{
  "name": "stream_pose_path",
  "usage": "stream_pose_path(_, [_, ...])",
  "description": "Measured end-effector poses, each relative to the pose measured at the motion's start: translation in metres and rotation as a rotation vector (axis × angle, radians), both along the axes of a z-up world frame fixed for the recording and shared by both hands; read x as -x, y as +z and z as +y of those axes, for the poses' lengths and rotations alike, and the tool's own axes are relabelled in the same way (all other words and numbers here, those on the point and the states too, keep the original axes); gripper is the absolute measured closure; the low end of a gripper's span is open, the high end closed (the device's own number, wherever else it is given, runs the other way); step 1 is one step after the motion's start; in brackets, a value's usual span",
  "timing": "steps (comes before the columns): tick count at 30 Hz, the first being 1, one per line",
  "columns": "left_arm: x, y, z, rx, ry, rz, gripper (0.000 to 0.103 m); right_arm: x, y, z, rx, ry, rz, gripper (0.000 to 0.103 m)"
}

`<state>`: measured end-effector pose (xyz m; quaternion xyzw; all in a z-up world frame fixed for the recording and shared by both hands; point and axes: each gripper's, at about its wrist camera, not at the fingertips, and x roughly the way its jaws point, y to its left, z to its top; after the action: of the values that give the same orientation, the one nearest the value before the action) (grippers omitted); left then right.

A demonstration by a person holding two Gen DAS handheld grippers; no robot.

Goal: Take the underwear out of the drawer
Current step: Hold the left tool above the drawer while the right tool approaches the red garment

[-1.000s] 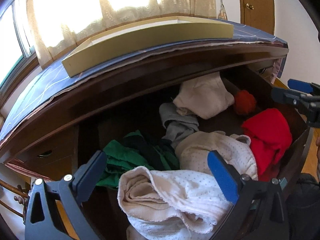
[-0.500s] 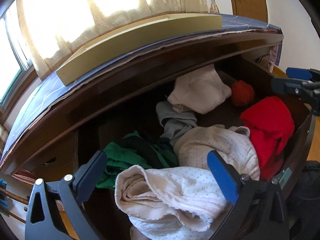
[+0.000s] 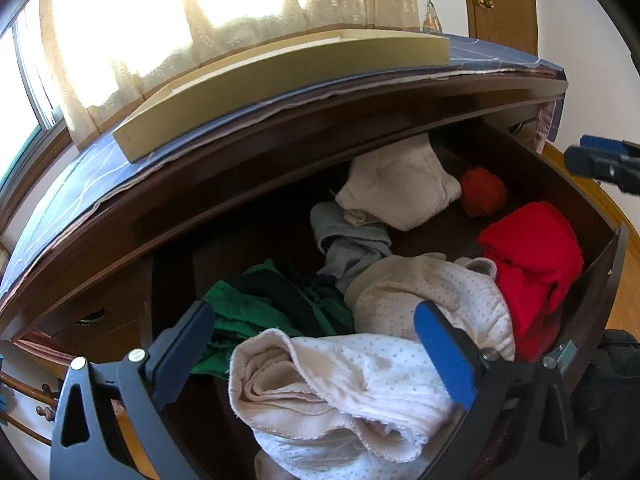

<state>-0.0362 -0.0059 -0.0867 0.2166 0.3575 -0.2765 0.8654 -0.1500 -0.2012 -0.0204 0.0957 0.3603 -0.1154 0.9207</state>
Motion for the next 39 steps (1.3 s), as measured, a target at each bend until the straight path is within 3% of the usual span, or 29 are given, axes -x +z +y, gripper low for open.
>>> stream_pose_path(11, [0.0, 0.001, 0.0, 0.003, 0.01, -0.002, 0.001, -0.008, -0.008, 0.025, 0.041, 0.067, 0.04, 0.001])
stream_pose_path(23, [-0.002, 0.0, 0.001, 0.005, 0.011, 0.006, 0.001, -0.002, 0.006, -0.012, 0.008, 0.041, 0.06, 0.001])
stream_pose_path(30, [-0.003, 0.0, 0.0, 0.0, 0.009, 0.001, 0.001, -0.012, -0.018, 0.007, -0.017, 0.199, 0.228, 0.001])
stream_pose_path(37, [-0.003, -0.001, 0.001, 0.002, 0.009, 0.001, 0.001, -0.011, -0.03, 0.016, 0.032, 0.276, 0.332, 0.001])
stream_pose_path(39, [-0.004, -0.001, 0.001, 0.001, 0.01, 0.003, 0.001, -0.009, -0.028, 0.02, 0.096, 0.308, 0.349, 0.001])
